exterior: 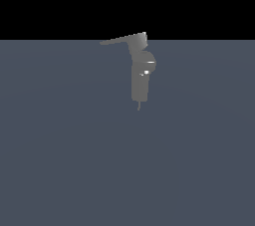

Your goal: Turn on the faucet by rotating a designated handle.

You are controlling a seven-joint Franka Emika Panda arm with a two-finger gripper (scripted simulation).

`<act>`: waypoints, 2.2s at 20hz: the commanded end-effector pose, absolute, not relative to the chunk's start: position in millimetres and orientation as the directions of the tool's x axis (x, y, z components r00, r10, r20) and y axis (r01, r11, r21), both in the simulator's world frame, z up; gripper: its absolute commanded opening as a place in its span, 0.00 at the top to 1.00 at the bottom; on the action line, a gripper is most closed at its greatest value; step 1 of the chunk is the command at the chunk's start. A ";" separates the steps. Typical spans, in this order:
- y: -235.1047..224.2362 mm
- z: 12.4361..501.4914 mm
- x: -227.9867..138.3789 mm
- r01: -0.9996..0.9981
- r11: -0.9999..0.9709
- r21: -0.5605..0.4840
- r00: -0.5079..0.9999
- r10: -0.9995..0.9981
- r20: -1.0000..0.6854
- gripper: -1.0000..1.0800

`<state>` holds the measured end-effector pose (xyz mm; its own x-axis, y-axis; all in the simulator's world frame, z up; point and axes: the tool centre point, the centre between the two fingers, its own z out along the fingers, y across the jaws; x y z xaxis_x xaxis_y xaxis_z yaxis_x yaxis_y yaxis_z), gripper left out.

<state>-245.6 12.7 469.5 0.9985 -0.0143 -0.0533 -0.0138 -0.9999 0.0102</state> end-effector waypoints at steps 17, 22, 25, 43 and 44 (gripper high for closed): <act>19.9 477.4 -164.1 -0.315 -0.949 -0.020 0.945 -0.312 -0.099 1.00; 22.6 473.6 -128.8 -0.437 -0.900 -0.017 0.894 -0.432 -0.121 1.00; 24.2 469.3 -107.5 -0.506 -0.862 -0.010 0.855 -0.501 -0.133 1.00; 37.4 411.7 15.5 -0.840 -0.537 0.082 0.521 -0.839 -0.156 1.00; 38.3 407.1 21.8 -0.853 -0.515 0.088 0.499 -0.853 -0.154 1.00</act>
